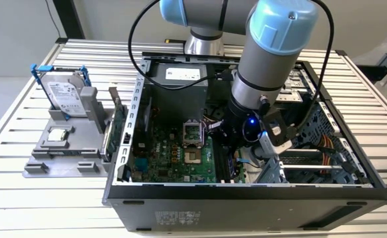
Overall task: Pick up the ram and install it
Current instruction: 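Insert the ram into the slot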
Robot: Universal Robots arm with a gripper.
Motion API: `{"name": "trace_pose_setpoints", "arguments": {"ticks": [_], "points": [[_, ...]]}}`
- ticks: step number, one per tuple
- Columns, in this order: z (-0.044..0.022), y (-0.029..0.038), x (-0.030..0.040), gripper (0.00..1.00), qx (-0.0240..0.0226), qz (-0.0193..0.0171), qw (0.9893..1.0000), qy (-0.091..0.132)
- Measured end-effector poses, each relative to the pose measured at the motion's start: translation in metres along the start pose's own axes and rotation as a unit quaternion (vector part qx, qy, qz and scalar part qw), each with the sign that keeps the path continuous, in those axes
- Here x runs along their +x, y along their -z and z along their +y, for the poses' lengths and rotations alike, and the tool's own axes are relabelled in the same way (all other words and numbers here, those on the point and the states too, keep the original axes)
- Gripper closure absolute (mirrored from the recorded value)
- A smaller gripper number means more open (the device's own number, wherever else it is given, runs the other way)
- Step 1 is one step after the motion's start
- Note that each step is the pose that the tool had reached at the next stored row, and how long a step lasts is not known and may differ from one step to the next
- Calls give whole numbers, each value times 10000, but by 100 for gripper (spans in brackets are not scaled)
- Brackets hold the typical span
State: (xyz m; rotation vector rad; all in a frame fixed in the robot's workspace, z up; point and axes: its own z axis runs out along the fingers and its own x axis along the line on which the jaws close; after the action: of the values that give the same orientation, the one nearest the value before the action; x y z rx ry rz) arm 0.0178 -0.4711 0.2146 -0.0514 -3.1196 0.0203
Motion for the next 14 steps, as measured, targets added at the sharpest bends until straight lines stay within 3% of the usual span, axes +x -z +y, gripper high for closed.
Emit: {"name": "trace_pose_setpoints", "arguments": {"ticks": [14], "points": [[7,0,0,100,0,0,10000,0]]}}
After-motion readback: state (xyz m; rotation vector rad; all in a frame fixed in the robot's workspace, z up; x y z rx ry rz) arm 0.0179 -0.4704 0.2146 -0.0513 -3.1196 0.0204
